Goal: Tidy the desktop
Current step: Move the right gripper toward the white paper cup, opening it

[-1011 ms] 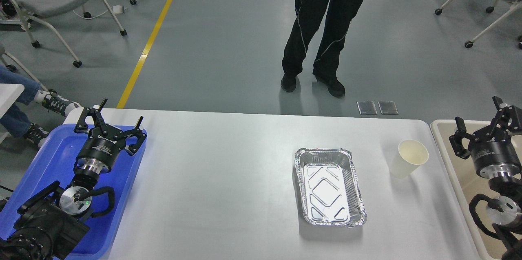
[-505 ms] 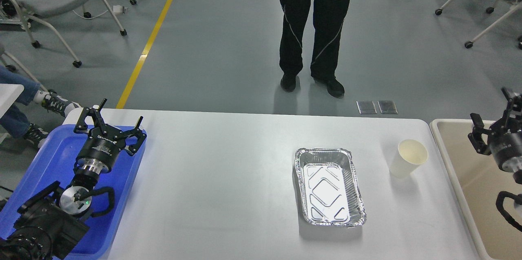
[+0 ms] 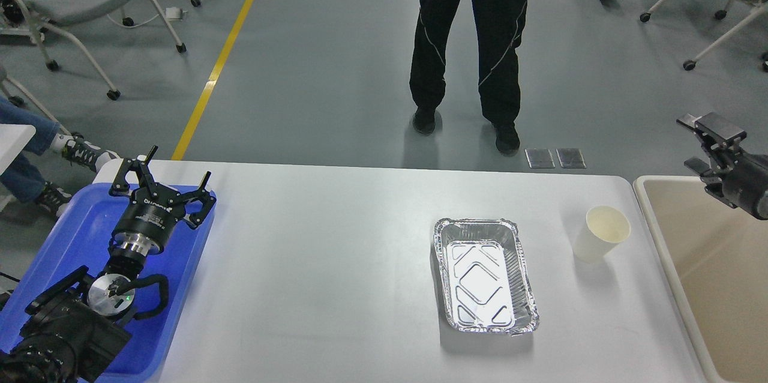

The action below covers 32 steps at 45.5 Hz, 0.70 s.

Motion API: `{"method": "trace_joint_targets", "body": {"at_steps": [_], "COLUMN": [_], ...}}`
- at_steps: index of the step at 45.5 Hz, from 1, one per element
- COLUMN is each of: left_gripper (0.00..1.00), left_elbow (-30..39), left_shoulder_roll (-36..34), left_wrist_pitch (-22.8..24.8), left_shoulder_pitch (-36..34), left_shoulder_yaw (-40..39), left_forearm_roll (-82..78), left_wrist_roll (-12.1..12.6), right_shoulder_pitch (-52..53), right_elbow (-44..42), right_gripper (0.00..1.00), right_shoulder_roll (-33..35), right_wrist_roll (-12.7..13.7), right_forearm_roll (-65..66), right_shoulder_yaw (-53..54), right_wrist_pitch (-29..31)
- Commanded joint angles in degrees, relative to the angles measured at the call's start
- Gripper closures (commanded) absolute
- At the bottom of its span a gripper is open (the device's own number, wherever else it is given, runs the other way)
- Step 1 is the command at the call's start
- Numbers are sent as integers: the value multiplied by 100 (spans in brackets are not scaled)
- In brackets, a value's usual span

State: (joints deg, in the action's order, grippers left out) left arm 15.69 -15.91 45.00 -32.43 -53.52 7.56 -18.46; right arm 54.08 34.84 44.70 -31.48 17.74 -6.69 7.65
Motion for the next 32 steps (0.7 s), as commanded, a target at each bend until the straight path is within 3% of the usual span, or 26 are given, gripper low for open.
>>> {"method": "trace_joint_targets", "body": {"at_steps": [1,11,23,32], "left_gripper": [0,0,0,0], "left_elbow": [-4,-4,4,4], "left_shoulder_roll": [0,0,0,0], "left_wrist_pitch": [0,0,0,0], "left_shoulder_pitch": [-9,0,0,0], "left_shoulder_yaw": [0,0,0,0], "left_forearm_roll": [0,0,0,0], "left_wrist_roll": [1,1,1,1], "right_shoulder_pitch": [1332,2203,2379,2195], "right_elbow": [58,155,181,173], "right_gripper": [0,0,0,0], "right_shoulder_roll": [171,-128,-541,-910], "right_wrist_roll": [247,309,309,309], "right_forearm_roll": [36,703,2645,2901], "right_shoulder_yaw": [-2317,-3637,-3734,-3866], "right_wrist_pitch": [26,70,70,70]}}
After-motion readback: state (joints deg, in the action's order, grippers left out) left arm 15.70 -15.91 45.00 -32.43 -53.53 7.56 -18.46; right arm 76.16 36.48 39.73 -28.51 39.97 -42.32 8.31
